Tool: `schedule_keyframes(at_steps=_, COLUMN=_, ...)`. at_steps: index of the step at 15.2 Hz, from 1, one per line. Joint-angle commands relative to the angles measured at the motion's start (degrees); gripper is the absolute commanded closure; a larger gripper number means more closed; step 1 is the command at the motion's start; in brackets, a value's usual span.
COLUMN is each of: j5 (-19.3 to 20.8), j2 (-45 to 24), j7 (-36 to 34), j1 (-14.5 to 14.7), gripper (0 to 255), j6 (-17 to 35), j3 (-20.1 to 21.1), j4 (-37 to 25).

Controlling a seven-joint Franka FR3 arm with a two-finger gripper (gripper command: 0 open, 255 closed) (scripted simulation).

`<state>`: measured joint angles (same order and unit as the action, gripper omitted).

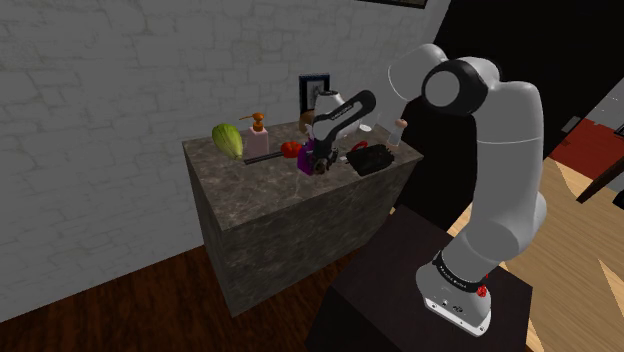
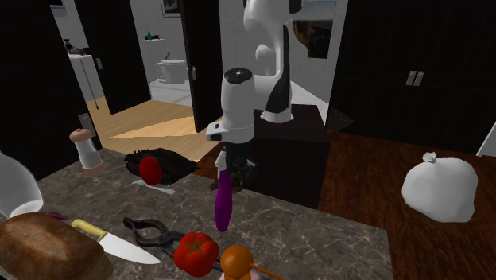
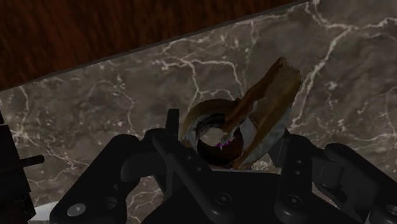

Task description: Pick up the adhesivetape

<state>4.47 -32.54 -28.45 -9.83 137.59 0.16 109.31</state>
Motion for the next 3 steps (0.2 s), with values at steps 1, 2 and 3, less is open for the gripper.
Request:
schedule_keyframes(at_steps=1, j5=-0.1, j2=1.1, j7=0.0, j1=0.0, gripper=255, j6=-1.1, j3=0.1, j4=0.0)
schedule_keyframes(at_steps=2, j5=-0.1, j2=1.2, j7=0.0, j1=0.0, gripper=255, j6=-1.2, j3=0.1, j4=0.1)
schedule_keyframes(at_steps=3, j5=-0.1, j2=1.2, j7=0.0, j1=0.0, gripper=255, j6=-1.2, j3=0.1, j4=0.1)
